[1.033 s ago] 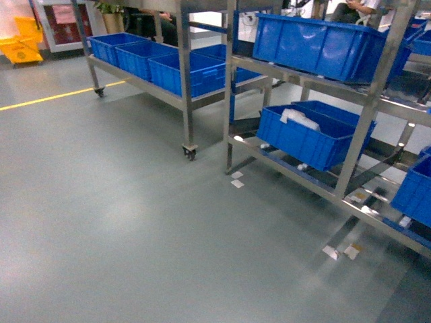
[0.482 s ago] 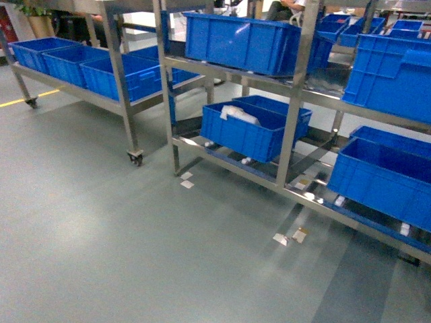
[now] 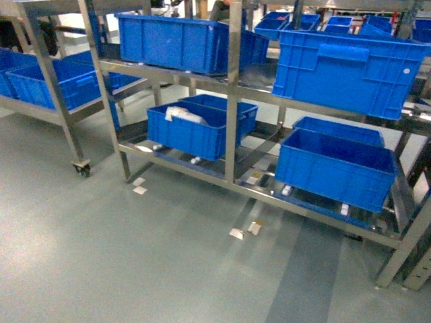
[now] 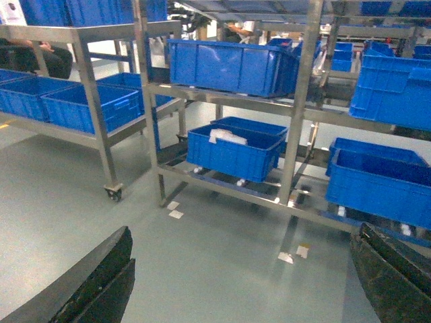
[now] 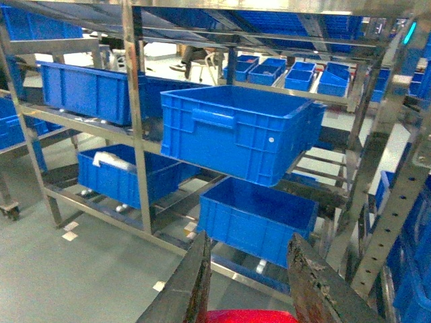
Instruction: Pick red block from blue box to shelf
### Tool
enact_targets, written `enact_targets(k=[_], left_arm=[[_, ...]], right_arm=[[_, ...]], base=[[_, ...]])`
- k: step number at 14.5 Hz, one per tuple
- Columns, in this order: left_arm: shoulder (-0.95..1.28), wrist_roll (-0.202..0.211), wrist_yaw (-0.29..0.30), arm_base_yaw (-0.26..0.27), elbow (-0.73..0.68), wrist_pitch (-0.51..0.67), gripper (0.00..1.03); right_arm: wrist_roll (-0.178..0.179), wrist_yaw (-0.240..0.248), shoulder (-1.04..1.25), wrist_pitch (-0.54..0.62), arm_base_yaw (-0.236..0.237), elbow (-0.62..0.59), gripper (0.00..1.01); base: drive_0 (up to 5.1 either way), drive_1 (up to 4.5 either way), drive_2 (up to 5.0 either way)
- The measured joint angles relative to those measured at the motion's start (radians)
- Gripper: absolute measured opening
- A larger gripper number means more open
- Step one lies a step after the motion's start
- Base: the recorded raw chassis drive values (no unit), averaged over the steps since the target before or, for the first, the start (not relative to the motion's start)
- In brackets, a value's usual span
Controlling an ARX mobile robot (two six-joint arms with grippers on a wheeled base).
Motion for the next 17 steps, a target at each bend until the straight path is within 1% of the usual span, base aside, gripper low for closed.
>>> enact_targets(k=[11,17], left_arm=[[0.000,0.000,0.000,0.000,0.000,0.000,0.98],[0.000,0.000,0.000,0.000,0.000,0.001,0.98]], right_arm=[[0.000,0.000,0.000,0.000,0.000,0.000,0.28],[0.000,0.002,0.000,0.000,0.000,0.000,0.28]], base=[[-1.6,-1.60,-1.6],[0.0,0.00,0.0]])
